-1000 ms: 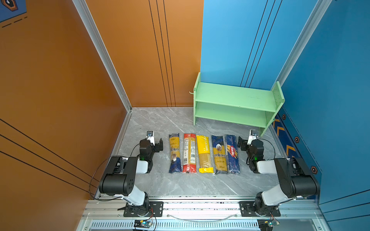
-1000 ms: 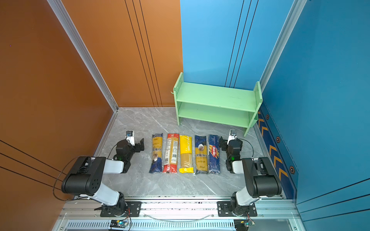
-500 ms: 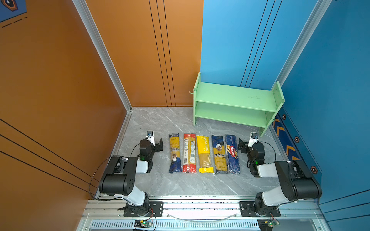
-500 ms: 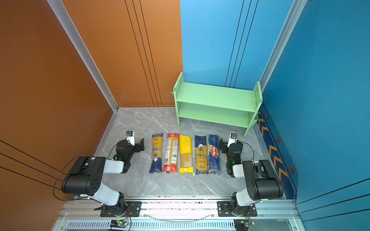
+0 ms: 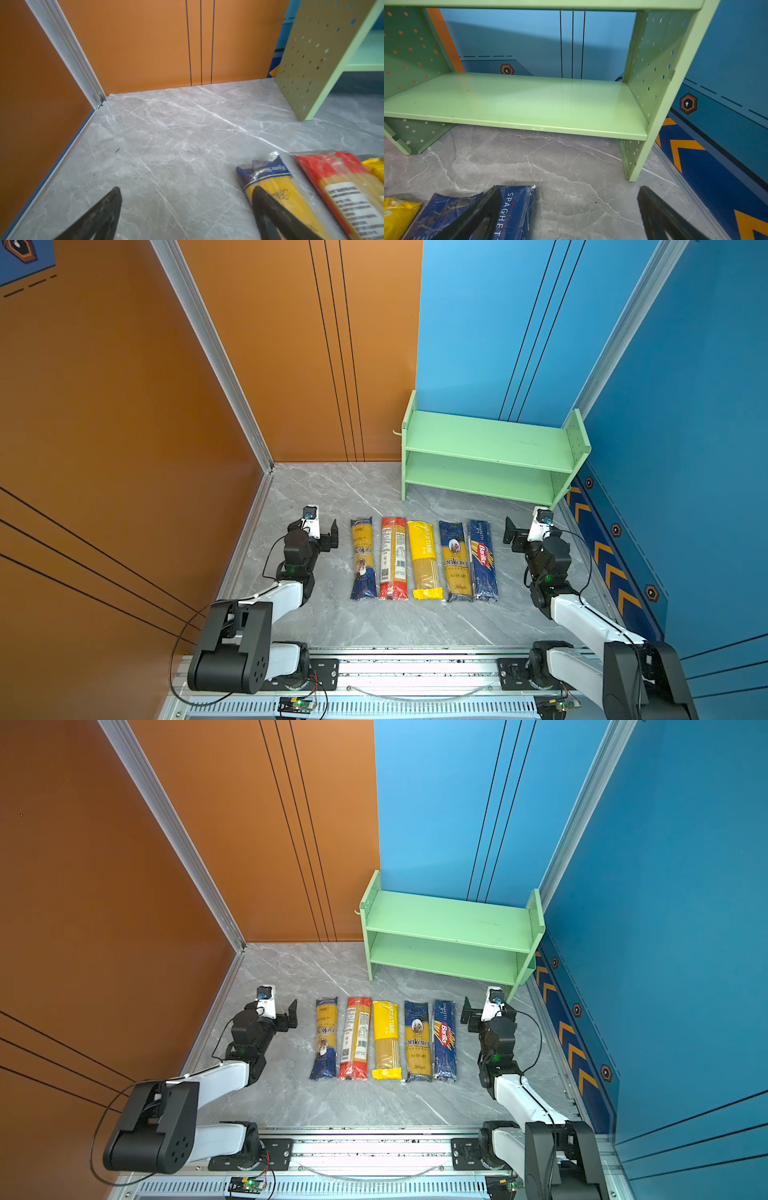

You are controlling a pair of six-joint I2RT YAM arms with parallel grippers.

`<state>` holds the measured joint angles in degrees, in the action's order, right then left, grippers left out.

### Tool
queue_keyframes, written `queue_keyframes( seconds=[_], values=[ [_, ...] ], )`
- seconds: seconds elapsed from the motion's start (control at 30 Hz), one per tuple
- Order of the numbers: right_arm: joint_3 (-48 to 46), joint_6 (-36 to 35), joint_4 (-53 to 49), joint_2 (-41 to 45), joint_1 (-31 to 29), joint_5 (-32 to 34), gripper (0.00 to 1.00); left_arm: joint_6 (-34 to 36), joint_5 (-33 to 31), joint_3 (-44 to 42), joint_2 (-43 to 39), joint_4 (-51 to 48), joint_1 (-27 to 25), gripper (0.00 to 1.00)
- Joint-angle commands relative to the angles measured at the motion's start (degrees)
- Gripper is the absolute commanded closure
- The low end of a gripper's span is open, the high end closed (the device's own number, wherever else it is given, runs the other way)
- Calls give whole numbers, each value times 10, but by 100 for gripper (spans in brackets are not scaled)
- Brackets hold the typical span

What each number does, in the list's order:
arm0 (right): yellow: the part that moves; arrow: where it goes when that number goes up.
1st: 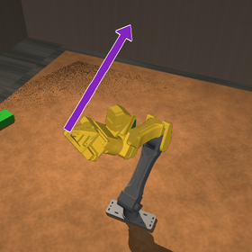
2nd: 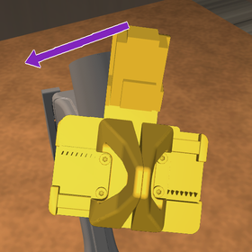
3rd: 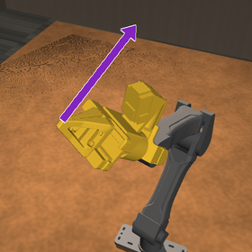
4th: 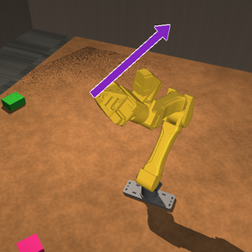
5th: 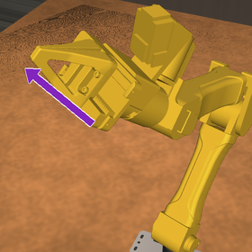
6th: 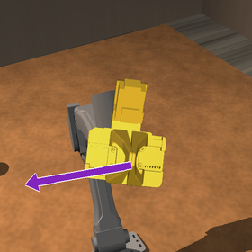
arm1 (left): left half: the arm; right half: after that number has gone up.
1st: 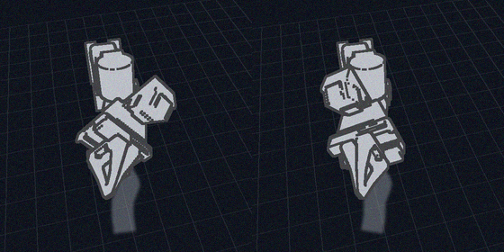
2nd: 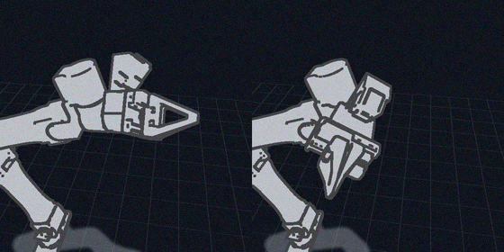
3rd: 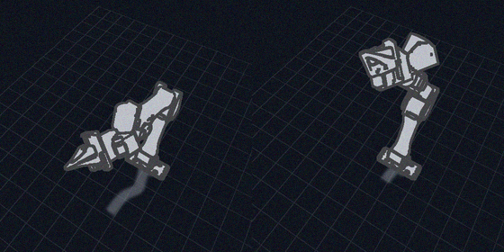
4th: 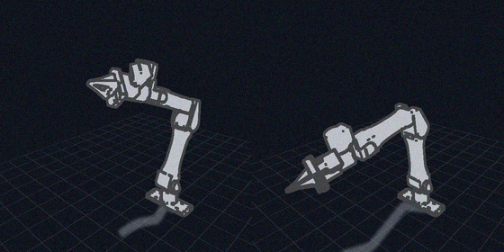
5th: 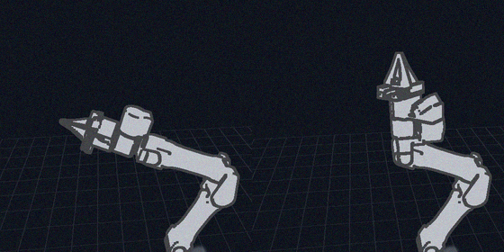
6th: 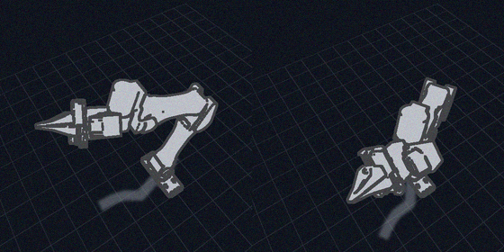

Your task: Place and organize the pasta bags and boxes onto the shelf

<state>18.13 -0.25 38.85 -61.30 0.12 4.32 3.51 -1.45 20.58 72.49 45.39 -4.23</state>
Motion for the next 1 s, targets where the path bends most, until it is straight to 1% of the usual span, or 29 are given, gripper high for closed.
queue_keyframes(
  seconds=[0.0,0.1,0.17,0.37,0.5,0.73,0.97],
  values=[
    [28,-21,-65,25,15,-21,0,0,4,13,-45,-28,-21,2],
    [28,-22,-69,42,34,-27,0,-3,10,44,-52,-43,-48,2],
    [28,-20,-70,50,46,-29,0,-1,8,63,-39,-43,-67,2],
    [29,-23,-69,81,76,-45,0,-2,26,138,46,-36,-122,2],
    [34,-8,-67,83,102,-51,0,-1,38,189,108,-12,-155,2],
    [47,36,-54,74,170,-88,0,-15,77,264,203,31,-181,2],
    [77,69,-19,28,226,-135,0,-20,96,308,274,76,-188,2]
  ],
)
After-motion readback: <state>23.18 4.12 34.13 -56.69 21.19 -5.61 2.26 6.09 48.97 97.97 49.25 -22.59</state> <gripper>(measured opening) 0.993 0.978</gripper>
